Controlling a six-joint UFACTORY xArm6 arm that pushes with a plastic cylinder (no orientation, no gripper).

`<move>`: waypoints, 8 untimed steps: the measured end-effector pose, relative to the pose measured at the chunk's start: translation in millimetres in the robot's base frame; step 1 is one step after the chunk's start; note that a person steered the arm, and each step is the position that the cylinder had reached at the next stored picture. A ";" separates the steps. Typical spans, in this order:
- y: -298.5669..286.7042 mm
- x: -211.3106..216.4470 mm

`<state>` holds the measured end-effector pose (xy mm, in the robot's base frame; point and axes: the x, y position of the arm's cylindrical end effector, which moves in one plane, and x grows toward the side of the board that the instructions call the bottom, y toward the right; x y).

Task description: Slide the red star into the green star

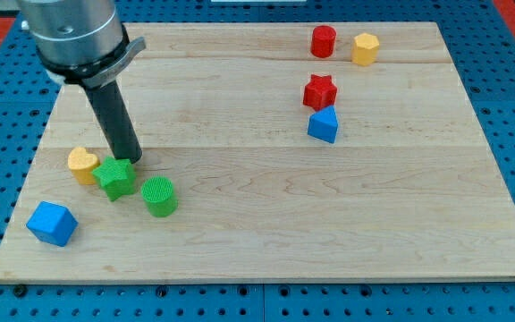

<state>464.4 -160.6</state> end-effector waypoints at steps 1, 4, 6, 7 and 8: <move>48.0 -67.3; 237.0 -186.3; 159.9 -84.6; 71.8 -67.9; 25.0 -37.2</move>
<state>427.1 -135.6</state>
